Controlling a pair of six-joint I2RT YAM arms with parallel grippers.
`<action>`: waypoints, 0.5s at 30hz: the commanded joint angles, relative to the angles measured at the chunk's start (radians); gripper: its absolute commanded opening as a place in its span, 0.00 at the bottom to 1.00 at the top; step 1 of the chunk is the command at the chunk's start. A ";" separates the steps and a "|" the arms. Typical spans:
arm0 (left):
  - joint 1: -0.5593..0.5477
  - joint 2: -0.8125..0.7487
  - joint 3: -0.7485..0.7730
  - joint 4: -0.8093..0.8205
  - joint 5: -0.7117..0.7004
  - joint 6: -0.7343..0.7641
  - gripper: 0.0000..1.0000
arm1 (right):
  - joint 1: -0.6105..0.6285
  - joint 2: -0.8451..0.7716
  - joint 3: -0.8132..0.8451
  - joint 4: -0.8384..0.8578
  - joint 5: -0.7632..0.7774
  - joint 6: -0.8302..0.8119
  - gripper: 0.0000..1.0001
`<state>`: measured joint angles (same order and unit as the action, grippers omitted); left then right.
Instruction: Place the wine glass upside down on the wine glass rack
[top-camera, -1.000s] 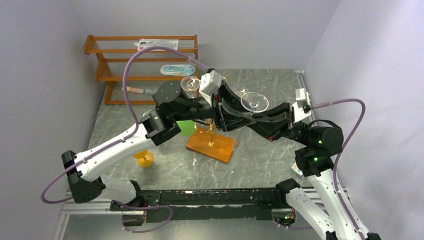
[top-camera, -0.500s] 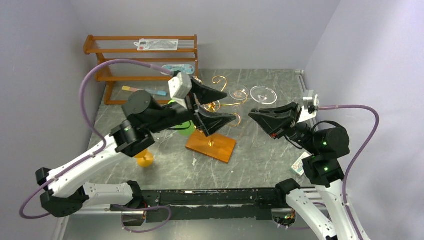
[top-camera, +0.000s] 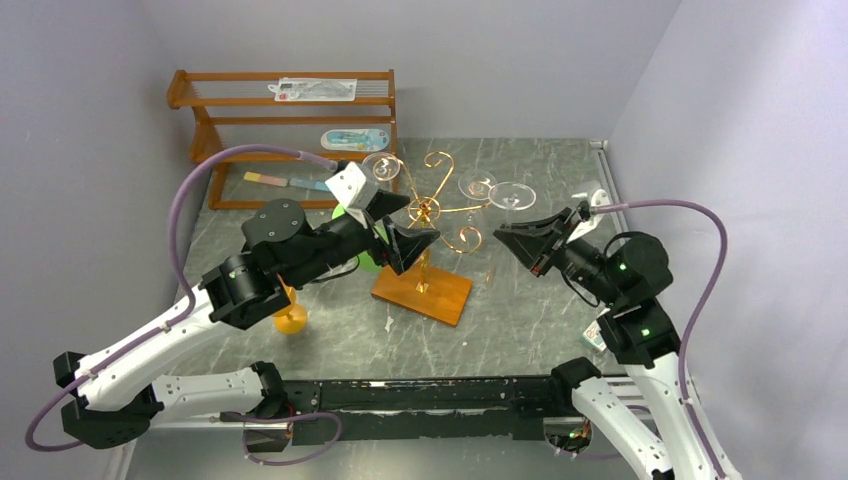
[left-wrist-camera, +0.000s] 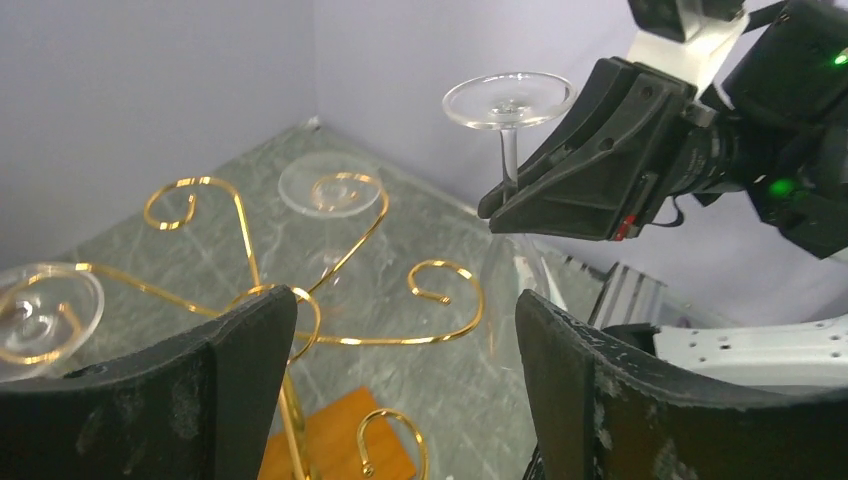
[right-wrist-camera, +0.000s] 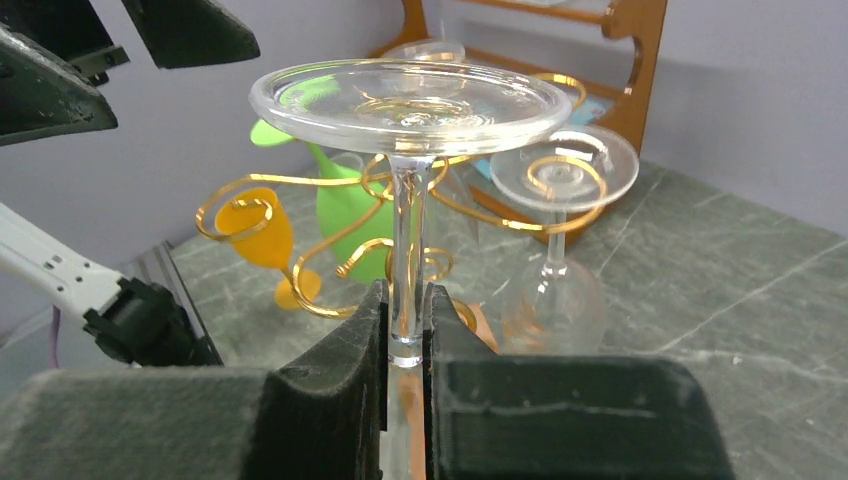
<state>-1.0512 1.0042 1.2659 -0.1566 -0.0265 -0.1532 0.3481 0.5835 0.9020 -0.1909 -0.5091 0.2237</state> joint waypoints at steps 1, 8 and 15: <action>-0.004 0.001 -0.032 -0.084 -0.114 0.007 0.84 | 0.000 0.022 -0.086 0.050 -0.055 -0.032 0.00; -0.004 -0.014 -0.048 -0.061 -0.167 0.012 0.85 | -0.001 0.027 -0.200 0.184 -0.087 -0.042 0.00; -0.004 0.005 -0.041 -0.067 -0.180 0.031 0.85 | 0.000 0.042 -0.275 0.303 -0.121 -0.039 0.00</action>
<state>-1.0512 1.0023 1.2247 -0.2157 -0.1776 -0.1459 0.3481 0.6262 0.6521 -0.0185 -0.5922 0.1940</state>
